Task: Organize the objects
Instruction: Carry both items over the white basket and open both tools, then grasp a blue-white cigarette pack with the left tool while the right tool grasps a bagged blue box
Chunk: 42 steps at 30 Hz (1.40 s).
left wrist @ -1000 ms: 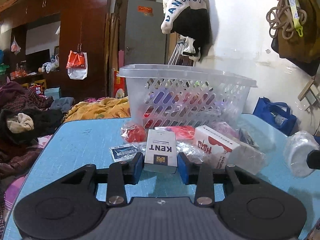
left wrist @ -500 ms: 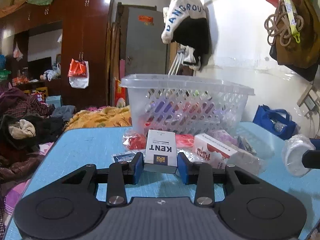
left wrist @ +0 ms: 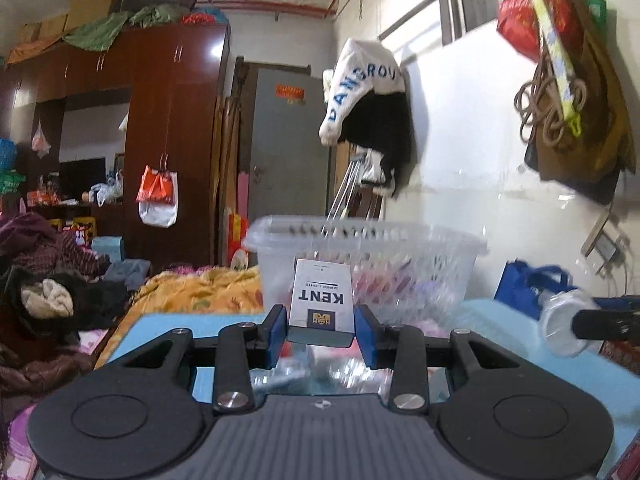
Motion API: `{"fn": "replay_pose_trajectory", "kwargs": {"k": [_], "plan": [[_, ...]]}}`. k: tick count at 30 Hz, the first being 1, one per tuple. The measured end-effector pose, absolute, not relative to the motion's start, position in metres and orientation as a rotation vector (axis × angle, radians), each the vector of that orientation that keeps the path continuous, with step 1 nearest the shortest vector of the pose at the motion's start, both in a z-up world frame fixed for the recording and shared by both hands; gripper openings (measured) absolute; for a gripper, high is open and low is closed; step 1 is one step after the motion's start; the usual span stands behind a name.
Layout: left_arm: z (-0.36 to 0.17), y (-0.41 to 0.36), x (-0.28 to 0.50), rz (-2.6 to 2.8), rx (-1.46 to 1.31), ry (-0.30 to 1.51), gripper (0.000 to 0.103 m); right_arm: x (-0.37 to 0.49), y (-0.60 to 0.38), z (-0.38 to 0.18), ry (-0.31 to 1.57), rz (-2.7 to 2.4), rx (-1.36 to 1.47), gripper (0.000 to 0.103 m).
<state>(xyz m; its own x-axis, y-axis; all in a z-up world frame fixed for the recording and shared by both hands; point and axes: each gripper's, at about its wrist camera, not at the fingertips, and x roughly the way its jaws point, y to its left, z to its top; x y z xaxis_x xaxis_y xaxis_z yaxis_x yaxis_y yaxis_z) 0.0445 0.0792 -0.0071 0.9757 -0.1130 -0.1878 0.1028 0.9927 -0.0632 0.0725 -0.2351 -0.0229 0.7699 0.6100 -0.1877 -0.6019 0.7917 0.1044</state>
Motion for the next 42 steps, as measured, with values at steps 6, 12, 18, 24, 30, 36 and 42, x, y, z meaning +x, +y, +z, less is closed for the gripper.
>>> {"fn": "replay_pose_trajectory", "kwargs": {"k": [6, 12, 18, 24, 30, 36, 42], "plan": [[0.033, 0.075, 0.062, -0.138, -0.052, 0.144, 0.041, 0.099, -0.228, 0.014, 0.158, 0.63, 0.017, 0.073], [0.073, 0.06, 0.12, -0.155, -0.034, 0.183, 0.041, 0.157, -0.198, 0.053, 0.14, 0.544, -0.017, 0.073], [0.071, 0.049, 0.192, -0.123, -0.037, 0.314, 0.042, 0.208, -0.172, 0.047, 0.175, 0.467, -0.092, 0.074], [0.057, 0.055, 0.206, -0.091, -0.032, 0.357, 0.078, 0.188, -0.184, 0.039, 0.163, 0.491, -0.031, 0.103], [0.037, 0.081, 0.133, -0.107, -0.061, 0.355, 0.094, 0.152, -0.224, 0.013, 0.274, 0.521, 0.039, 0.103], [-0.014, 0.104, 0.121, -0.066, -0.068, 0.489, 0.094, 0.164, -0.224, -0.033, 0.532, 0.564, 0.034, 0.069], [-0.037, 0.125, 0.135, -0.038, -0.119, 0.562, 0.094, 0.186, -0.21, -0.043, 0.637, 0.619, 0.049, 0.066]]}}
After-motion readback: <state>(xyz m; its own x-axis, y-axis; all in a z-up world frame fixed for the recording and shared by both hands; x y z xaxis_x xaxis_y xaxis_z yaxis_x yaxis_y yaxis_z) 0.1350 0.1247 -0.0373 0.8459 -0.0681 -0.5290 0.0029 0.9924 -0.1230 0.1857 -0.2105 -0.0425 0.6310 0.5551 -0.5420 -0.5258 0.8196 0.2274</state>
